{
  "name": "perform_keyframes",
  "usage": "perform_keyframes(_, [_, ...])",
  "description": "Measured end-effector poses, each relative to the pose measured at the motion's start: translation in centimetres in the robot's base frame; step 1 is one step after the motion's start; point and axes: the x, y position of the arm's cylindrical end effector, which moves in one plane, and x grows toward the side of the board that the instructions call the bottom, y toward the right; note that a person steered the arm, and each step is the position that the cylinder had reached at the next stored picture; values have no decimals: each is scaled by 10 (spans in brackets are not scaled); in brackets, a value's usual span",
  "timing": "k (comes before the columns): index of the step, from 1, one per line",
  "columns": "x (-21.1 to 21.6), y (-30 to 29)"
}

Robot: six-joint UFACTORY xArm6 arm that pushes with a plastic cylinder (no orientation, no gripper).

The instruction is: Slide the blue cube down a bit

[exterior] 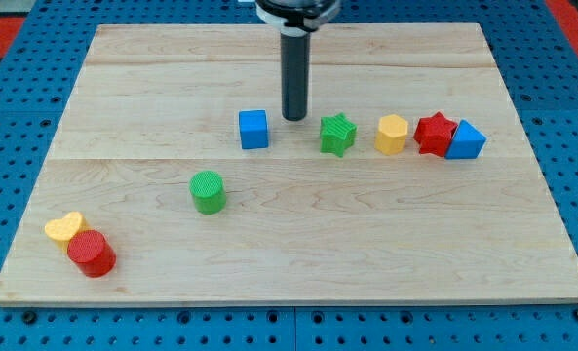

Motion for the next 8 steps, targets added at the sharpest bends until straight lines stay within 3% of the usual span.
perform_keyframes(2, [-13,-47])
perform_keyframes(5, [16,-48])
perform_keyframes(8, [18,-115])
